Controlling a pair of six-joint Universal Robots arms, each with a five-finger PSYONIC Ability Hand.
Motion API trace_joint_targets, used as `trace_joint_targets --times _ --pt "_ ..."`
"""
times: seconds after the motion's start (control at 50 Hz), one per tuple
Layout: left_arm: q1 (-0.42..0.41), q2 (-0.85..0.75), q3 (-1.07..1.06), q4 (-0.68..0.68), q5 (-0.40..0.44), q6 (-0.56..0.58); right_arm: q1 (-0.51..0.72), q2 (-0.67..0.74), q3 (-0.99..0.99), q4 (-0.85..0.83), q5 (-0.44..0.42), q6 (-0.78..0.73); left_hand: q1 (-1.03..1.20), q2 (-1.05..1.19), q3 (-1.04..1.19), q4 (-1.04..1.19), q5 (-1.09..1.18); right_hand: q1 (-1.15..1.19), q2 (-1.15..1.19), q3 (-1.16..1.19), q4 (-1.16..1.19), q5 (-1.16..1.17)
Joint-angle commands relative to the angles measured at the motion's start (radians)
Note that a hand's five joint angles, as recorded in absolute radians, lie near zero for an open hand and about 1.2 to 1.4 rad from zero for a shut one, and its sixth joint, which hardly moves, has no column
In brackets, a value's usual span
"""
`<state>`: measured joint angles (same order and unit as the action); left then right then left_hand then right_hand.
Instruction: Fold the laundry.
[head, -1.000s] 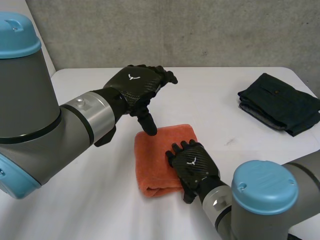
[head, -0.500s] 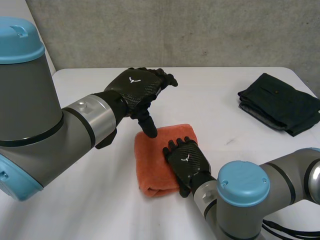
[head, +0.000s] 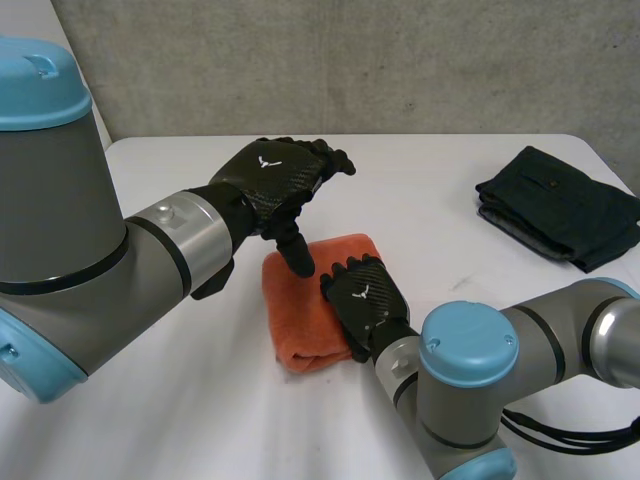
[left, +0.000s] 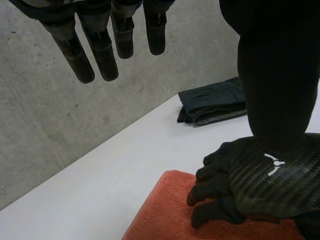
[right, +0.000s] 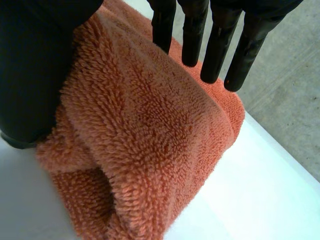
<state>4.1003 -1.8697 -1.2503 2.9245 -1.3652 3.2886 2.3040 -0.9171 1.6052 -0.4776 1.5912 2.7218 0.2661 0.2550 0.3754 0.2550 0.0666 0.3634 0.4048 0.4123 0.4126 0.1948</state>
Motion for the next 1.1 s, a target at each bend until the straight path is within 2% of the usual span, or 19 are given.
trace_joint_targets --times 0.02,0.24,0.32,0.44,0.48,0.56,0.7,0.8,0.88,1.0,1.1 --pt "0.002 0.0 0.0 0.001 0.0 -0.01 0.0 0.032 -0.044 -0.003 -0.01 0.001 -0.035 -0.024 -0.144 -0.024 -0.01 0.221 0.179 0.172 0.171 0.215" --pt "0.009 0.0 0.0 0.004 0.002 -0.035 0.0 0.06 -0.077 -0.004 -0.011 0.003 -0.029 -0.018 -0.138 -0.018 -0.004 0.288 0.247 0.239 0.239 0.282" --pt "0.009 0.0 0.0 0.007 0.0 -0.035 -0.001 0.063 -0.088 -0.004 -0.014 0.007 -0.029 -0.018 -0.138 -0.018 -0.004 0.502 0.461 0.453 0.453 0.496" --pt "0.009 0.0 0.0 0.007 0.0 -0.035 -0.008 0.069 -0.113 -0.003 -0.022 0.016 -0.026 -0.015 -0.136 -0.015 -0.001 1.001 0.959 0.952 0.952 0.995" --pt "0.009 0.0 0.0 0.007 0.0 -0.035 -0.017 0.063 -0.116 -0.001 -0.031 0.018 -0.026 -0.015 -0.136 -0.015 -0.001 1.033 0.992 0.984 0.984 1.027" --pt "0.009 0.0 0.0 0.007 0.0 -0.035 -0.073 0.044 -0.114 0.011 -0.074 0.012 -0.026 -0.015 -0.136 -0.015 -0.001 1.033 0.992 0.984 0.984 1.027" --pt "0.009 0.001 0.0 0.008 0.0 -0.035 -0.296 -0.005 -0.1 0.042 -0.19 -0.026 -0.026 -0.015 -0.136 -0.015 -0.001 1.033 0.992 0.984 0.984 1.027" --pt "0.011 0.0 0.0 0.007 0.0 -0.035 -0.457 -0.011 -0.114 0.1 -0.308 -0.175 -0.026 -0.015 -0.136 -0.015 -0.001 1.033 0.992 0.984 0.984 1.027" --pt "0.011 0.0 0.0 0.007 0.0 -0.035 -0.54 -0.008 -0.131 0.109 -0.371 -0.287 -0.026 -0.015 -0.136 -0.015 -0.001 1.033 0.992 0.984 0.984 1.027" --pt "0.012 -0.005 -0.001 0.007 0.0 -0.035 -0.578 0.032 -0.185 0.109 -0.482 -0.418 -0.026 -0.015 -0.136 -0.015 -0.001 1.033 0.992 0.984 0.984 1.027" --pt "0.015 -0.006 -0.006 0.008 0.0 -0.037 -0.58 0.066 -0.306 0.108 -0.557 -0.444 -0.029 -0.018 -0.138 -0.018 -0.004 1.033 0.992 0.984 0.984 1.027"
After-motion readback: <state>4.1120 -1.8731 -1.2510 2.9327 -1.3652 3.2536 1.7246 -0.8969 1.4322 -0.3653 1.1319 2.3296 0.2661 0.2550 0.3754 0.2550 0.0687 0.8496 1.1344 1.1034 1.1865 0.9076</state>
